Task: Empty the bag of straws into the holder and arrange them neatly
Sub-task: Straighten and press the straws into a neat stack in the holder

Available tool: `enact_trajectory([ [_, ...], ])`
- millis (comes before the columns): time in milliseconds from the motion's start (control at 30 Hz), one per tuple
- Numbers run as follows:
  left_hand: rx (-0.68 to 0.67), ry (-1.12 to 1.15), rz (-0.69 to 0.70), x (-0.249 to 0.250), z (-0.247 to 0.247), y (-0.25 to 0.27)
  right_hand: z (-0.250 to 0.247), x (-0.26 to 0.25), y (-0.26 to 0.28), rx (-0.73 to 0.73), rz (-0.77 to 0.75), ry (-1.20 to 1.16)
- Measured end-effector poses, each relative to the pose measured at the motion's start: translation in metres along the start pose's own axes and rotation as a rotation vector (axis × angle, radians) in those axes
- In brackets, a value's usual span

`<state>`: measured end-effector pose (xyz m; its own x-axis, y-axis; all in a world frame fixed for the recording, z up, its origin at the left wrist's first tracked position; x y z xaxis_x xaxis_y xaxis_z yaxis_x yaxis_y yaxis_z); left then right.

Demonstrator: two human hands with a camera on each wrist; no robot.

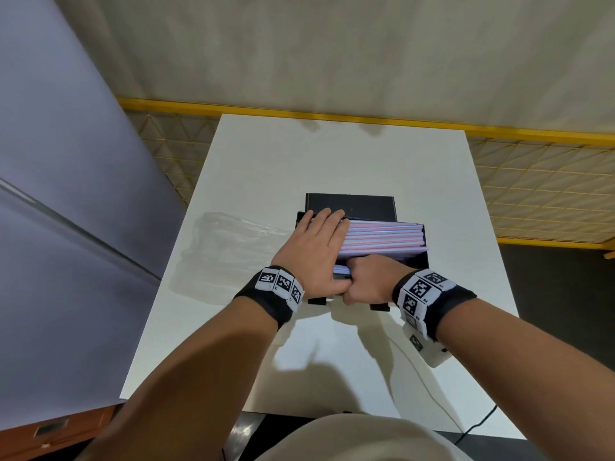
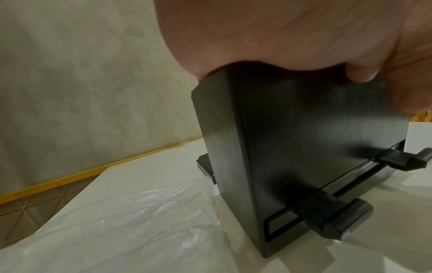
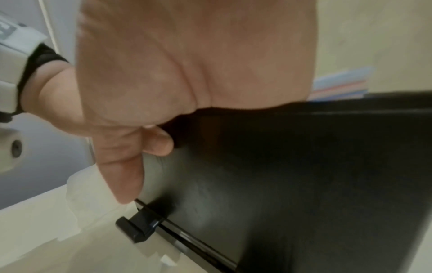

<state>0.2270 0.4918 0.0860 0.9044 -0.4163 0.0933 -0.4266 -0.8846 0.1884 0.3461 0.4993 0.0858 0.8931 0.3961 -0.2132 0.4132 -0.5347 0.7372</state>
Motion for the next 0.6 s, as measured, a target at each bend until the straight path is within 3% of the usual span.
enact_trajectory([
  [133,0.01,0.002,-0.003,-0.0006,-0.0001,-0.0005,-0.0007,0.0031,-0.0036,0.012,-0.016,-0.021],
  [333,0.008,0.005,-0.012,-0.0017,0.0008,-0.0007,-0.0001,-0.0028,0.002,0.267,-0.118,0.077],
  [500,0.043,0.023,0.001,-0.0009,-0.001,0.0005,-0.0004,0.0004,-0.0007,0.113,-0.018,0.051],
  [600,0.054,0.026,-0.002,-0.0009,-0.0013,0.0007,-0.0021,0.0009,0.0001,0.113,-0.009,0.051],
])
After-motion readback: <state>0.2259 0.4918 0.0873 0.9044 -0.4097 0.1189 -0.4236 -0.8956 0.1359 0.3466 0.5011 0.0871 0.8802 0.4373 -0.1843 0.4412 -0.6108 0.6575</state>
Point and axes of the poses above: each hand's wrist, its own y-axis away from the middle knuckle, its own z-axis out of the palm, x = y × z, the point moved 5 cm from there along -y, towards the middle knuckle, and after that the axes turned 11 degrees about -x, right-handed, at the moved point
